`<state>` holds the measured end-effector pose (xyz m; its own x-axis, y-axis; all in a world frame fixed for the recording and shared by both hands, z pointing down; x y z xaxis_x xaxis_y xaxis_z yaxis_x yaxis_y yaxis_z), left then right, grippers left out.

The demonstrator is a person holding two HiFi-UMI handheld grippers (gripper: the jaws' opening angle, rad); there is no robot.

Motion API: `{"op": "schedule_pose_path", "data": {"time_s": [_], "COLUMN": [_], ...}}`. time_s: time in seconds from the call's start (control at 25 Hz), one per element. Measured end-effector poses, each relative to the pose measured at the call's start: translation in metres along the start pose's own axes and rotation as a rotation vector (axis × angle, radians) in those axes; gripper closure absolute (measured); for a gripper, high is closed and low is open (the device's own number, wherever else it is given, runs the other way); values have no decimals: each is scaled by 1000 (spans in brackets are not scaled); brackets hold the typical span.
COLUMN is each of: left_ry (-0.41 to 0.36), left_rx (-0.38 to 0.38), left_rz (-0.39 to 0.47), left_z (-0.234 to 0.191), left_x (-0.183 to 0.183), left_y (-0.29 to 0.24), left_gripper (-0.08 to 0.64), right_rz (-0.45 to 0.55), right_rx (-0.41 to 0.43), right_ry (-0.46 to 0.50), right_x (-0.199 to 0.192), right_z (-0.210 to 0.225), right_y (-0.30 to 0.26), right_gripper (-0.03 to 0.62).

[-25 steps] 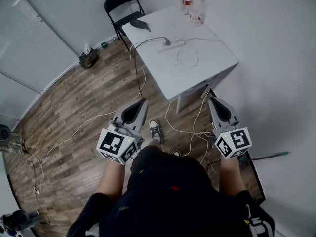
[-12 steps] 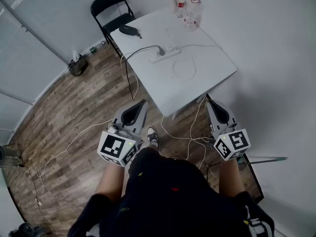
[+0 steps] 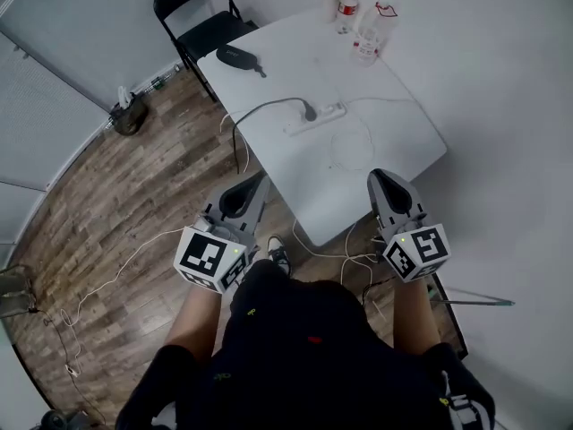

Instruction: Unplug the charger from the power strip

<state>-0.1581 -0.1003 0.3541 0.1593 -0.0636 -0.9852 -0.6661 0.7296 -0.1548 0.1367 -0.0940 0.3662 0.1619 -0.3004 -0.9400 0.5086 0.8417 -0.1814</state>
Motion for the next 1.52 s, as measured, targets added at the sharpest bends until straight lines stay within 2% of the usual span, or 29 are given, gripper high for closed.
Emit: {"op": "schedule_pose_path", "data": {"time_s": [0.28, 0.56, 0.68, 0.8, 0.88, 1.0, 1.24, 1.52], "left_ry": [19, 63, 85, 75, 57, 73, 92, 134], "left_rx": [-36, -3, 20, 32, 32, 12, -55, -83], "left_rz": [-13, -34, -60, -94, -131, -186, -265, -326], "left_z": [-58, -81, -88, -94, -95, -96, -99, -99], "left_x": [-16, -37, -58, -78, -92, -117, -166, -205], "left_y": [-51, -103, -130, -158, -178, -205, -249, -271], "left_gripper": [540, 540, 540, 540, 540, 540, 540, 540], "right_rz": [0, -42, -85, -137, -155, -186, -325, -383], "right_rx": [-15, -10, -15, -9, 8, -7, -72, -132], "right_ry": [-24, -10, 17, 57, 45, 57, 143, 95], "right_x": [1, 0, -14, -30, -42, -62, -110, -139], "right_z": [18, 56, 77, 93, 102, 111, 129, 147], "right_y": [-69, -122, -149, -180, -198, -222, -264, -288], "right_gripper": [561, 560, 560, 549, 465, 459, 393, 387]}}
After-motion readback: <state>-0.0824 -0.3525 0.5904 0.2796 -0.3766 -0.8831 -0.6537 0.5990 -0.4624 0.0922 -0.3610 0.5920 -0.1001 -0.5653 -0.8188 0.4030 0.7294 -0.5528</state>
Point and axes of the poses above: the fingertips, and each gripper's own axes: y backward along the fingers, z to its right, x out of its top, the point moved 9 cm from there along y, backward along the fingers, and after that the axes turned 11 degrees about -y, right-handed, at the moved point
